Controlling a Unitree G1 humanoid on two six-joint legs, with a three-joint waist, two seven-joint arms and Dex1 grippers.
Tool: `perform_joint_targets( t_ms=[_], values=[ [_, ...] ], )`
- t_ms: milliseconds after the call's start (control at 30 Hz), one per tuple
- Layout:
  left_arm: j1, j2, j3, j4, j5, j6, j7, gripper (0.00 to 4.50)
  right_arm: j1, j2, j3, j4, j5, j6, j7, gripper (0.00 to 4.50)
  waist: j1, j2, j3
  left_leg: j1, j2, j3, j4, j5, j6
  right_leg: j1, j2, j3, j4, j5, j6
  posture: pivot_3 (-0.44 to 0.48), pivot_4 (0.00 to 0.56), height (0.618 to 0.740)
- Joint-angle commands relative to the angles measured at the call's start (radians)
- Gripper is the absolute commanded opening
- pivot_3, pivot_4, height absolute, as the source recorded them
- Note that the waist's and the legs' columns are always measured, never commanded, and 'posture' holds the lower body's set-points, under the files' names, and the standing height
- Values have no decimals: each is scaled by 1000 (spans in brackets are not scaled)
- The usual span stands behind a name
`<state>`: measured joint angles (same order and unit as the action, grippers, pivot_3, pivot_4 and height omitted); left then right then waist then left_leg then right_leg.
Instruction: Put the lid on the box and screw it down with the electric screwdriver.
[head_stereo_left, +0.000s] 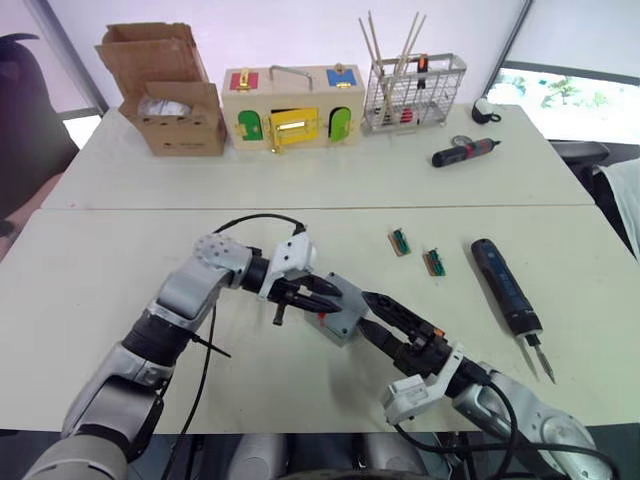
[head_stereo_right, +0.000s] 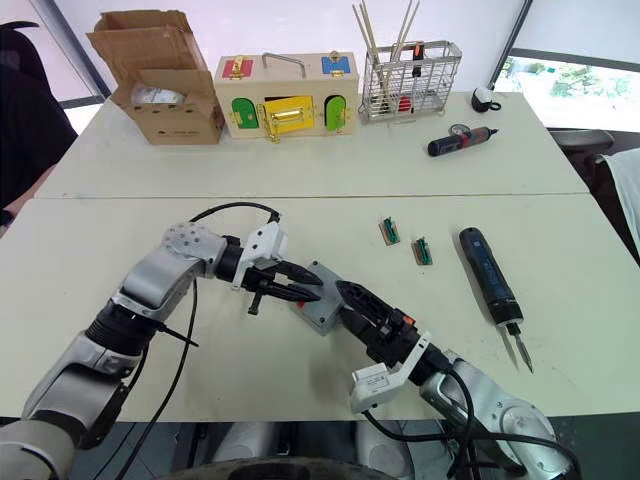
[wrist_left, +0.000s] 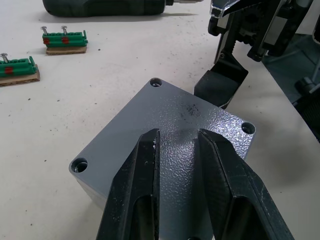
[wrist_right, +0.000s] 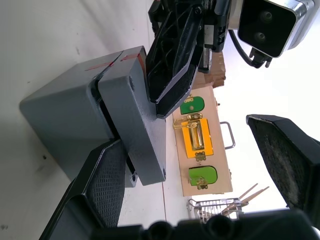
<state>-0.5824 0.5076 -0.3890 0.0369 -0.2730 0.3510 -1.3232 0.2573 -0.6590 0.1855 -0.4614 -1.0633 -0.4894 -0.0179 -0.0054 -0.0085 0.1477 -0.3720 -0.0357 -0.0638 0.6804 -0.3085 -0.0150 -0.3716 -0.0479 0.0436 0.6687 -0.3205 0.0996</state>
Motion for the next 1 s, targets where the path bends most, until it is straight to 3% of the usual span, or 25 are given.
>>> perform_joint_targets(
  t_ms=[33, 433, 767, 1000],
  values=[
    [38, 7, -73, 56, 81, -5, 7, 1173, 19, -28, -43, -21, 26, -14, -4, 4330, 3, 1, -1, 0, 0, 0, 0, 0, 0, 1, 0, 0, -1, 0, 0, 0, 150, 740],
    [43, 2, -100, 89, 108, -57, 6, 1173, 112, -84, -141, -47, 59, -53, -23, 4330, 22, 1, -2, 0, -4, -1, 1, -2, 3, 4, -2, 3, -5, 0, 1, 0, 150, 740],
    [38, -18, -128, 147, 156, -106, 31, 1173, 97, -89, -150, -57, 84, -104, -18, 4330, 22, 1, -2, 0, -4, -1, 1, -2, 3, 5, -2, 3, -6, -1, 1, 0, 150, 740],
    [31, -21, -148, 178, 187, -127, 45, 1173, -16, -220, -114, -87, 333, -146, 232, 4330, 19, 1, -3, 7, -4, -3, 0, -4, 6, 15, -2, 2, -11, -1, 2, 0, 150, 740]
  ],
)
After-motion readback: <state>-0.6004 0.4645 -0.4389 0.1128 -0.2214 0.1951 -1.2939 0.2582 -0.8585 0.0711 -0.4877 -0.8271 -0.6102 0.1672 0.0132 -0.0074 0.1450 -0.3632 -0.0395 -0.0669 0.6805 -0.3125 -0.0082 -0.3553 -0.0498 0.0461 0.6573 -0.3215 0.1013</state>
